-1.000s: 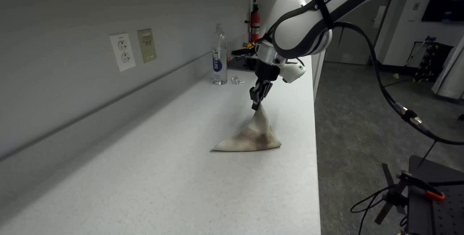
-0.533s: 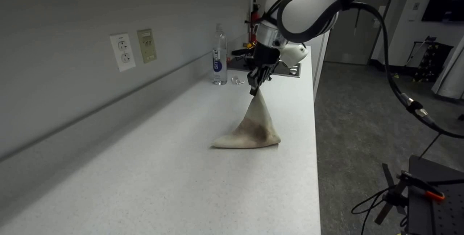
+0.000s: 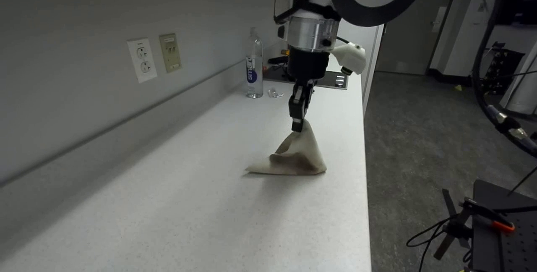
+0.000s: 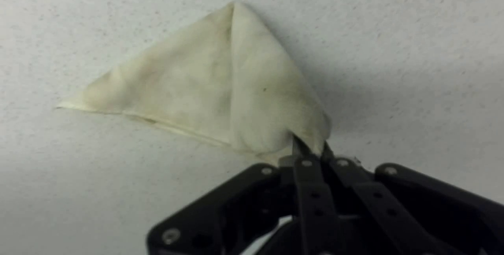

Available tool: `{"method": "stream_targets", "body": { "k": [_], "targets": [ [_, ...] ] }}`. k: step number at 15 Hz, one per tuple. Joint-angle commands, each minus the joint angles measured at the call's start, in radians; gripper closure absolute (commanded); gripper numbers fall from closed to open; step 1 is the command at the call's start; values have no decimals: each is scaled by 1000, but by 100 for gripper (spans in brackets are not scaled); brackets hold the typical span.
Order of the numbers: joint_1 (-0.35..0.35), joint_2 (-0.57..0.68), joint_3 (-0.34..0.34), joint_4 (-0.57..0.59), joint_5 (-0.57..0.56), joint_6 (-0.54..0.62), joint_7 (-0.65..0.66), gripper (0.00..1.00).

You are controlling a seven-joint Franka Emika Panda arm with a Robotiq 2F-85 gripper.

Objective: Unfold the towel

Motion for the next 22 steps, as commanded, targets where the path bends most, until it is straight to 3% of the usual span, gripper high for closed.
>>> {"method": "stream_targets", "body": {
  "k": [1,10,11,13,17,22],
  "targets": [
    [37,-55,33,-52,8,-68,-53,99],
    [102,-72,79,-112,-43,-123,-83,99],
    [107,-72,80,-113,-56,-136,-84,72],
    [112,-74,81,-115,-80,-160,-82,64],
    [115,-79,86,-105,-78,-196,-77,33],
    [113,-62,74,-112,-180,-30,-48,0]
  ]
}}
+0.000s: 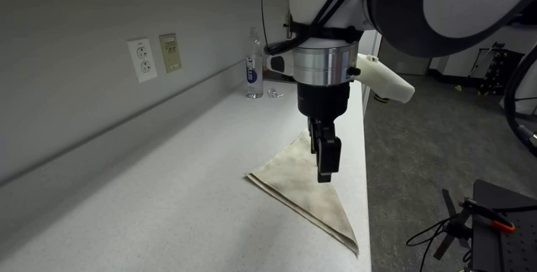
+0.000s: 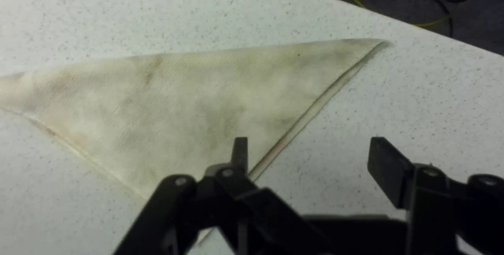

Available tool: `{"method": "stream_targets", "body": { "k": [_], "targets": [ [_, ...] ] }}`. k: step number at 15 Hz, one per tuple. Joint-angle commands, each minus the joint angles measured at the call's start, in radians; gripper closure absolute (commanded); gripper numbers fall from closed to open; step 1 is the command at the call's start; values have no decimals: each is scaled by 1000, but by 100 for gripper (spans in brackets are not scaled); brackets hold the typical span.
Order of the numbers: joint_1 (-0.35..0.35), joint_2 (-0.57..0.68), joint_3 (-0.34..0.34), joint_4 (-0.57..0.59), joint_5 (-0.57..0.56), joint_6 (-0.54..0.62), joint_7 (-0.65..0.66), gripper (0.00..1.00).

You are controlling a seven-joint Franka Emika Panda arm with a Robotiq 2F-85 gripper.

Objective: Unfold the towel

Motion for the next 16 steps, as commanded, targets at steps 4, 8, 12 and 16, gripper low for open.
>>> {"method": "stream_targets", "body": {
  "k": [4,8,12,16],
  "targets": [
    [-12,36,-30,-19,-77,250,-27,0],
    [-42,97,-45,-6,-7,335,-73,0],
    [-66,164,-54,23,23,387,-83,0],
    [-70,216,-57,40,31,398,-70,1]
  ]
}}
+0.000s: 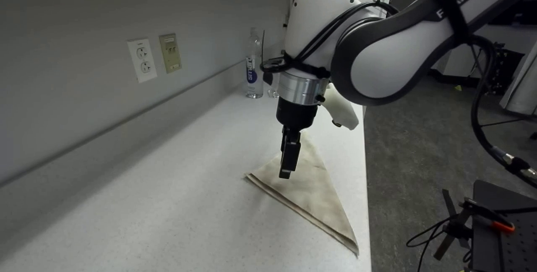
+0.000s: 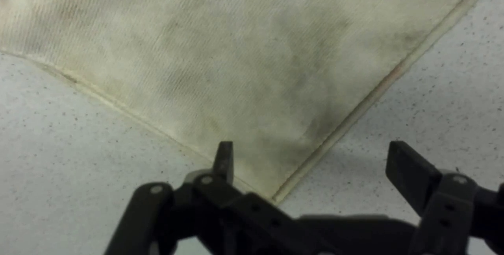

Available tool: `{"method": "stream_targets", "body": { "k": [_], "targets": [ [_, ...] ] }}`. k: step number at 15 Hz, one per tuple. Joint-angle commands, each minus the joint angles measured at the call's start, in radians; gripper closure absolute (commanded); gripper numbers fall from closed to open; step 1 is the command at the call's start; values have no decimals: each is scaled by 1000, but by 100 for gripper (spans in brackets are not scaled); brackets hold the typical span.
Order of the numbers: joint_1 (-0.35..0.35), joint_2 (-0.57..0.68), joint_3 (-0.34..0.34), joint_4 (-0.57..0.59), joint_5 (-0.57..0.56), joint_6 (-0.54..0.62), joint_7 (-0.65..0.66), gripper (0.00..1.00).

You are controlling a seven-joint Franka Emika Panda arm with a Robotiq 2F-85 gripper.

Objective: Unfold the towel

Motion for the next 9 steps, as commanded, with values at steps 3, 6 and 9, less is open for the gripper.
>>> {"method": "stream_targets", "body": {
  "k": [3,6,9],
  "targets": [
    [1,74,-6,38,5,19,-5,2],
    [4,105,-15,60,-6,22,6,9],
    [7,128,-23,84,-10,21,13,28]
  ]
}}
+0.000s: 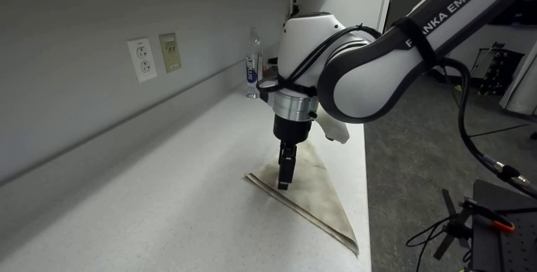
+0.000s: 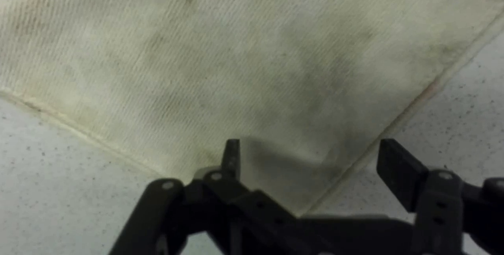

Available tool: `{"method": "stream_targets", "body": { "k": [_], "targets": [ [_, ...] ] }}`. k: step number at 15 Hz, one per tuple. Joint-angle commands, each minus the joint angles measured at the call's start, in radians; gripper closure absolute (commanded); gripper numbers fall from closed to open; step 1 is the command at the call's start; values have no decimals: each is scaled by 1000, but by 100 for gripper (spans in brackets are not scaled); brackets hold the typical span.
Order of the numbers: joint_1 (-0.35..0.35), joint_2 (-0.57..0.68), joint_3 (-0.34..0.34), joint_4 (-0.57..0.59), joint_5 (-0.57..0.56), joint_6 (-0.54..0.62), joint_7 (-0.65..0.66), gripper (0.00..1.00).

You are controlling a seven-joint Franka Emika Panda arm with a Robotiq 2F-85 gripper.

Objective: Unfold the towel

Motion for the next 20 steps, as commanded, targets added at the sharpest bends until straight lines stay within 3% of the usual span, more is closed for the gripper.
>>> {"method": "stream_targets", "body": {
  "k": [1,9,14,15,18,19,20],
  "targets": [
    [8,39,-15,45,-9,17,12,34],
    [10,71,-26,74,-9,3,23,98],
    [13,73,-35,83,-20,-6,26,99],
    [14,74,-36,86,-22,-6,26,75],
    [15,77,-38,101,-26,-8,28,56],
    [16,81,-38,109,-25,-12,29,58],
    [16,83,-39,113,-27,-8,28,86]
  ]
}}
